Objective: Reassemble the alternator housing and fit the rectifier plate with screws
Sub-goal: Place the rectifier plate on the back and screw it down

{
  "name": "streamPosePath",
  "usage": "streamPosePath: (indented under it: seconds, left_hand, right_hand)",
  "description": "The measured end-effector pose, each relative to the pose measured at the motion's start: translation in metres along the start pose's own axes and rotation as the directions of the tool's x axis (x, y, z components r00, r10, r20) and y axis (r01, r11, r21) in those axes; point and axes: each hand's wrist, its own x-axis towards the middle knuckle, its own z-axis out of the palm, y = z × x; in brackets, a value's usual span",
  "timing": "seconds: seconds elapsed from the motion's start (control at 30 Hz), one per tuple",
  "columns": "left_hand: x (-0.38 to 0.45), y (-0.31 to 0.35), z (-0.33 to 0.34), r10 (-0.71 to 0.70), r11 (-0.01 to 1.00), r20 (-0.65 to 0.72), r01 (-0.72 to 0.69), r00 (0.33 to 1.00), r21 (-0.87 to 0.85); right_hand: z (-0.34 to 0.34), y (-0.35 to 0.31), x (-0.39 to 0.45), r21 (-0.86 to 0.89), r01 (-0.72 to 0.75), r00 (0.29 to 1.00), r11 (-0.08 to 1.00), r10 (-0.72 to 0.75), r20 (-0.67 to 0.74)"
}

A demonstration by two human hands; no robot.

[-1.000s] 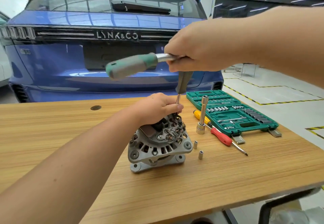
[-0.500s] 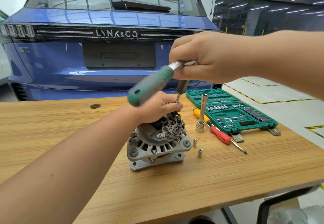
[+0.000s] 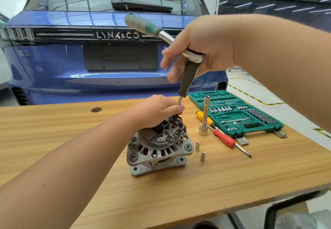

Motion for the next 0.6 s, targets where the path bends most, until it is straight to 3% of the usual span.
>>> streamPosePath:
  seconds: [0.07, 0.13, 0.23, 0.3, 0.37, 0.47, 0.6]
  left_hand:
    - [0.0, -0.002, 0.0, 0.009, 1.0, 0.004, -0.009, 1.0, 0.001]
    - [0.001, -0.004, 0.001, -0.002, 1.0, -0.004, 0.002, 1.0, 0.008]
    - [0.003, -0.005, 0.002, -0.023, 1.0, -0.021, 0.023, 0.999, -0.004]
    - [0.004, -0.005, 0.002, -0.022, 1.0, -0.024, 0.022, 0.999, -0.007]
    - [0.004, -0.005, 0.002, -0.018, 1.0, -0.028, 0.018, 0.999, 0.0]
    - [0.003, -0.004, 0.003, -0.006, 1.0, -0.029, 0.007, 1.0, 0.024]
    - [0.005, -0.004, 0.004, -0.001, 0.999, -0.05, 0.004, 0.999, 0.046]
  right_hand:
    - [0.004, 0.004, 0.002, 0.285, -0.016, 0.996, 0.958, -0.011, 0.092]
    - [0.009, 0.009, 0.008, 0.547, 0.013, 1.0, 0.837, -0.021, 0.009]
    - [0.011, 0.019, 0.021, 0.831, 0.172, 0.979, 0.528, 0.006, -0.206]
    - [0.014, 0.029, 0.023, 0.914, 0.285, 0.956, 0.288, -0.014, -0.294]
    - [0.021, 0.045, 0.021, 0.927, 0.357, 0.929, 0.117, -0.147, -0.34]
    - [0.028, 0.069, 0.015, 0.932, 0.355, 0.875, 0.075, -0.378, -0.303]
    - [0.022, 0.095, 0.027, 0.933, 0.347, 0.796, 0.091, -0.555, -0.242]
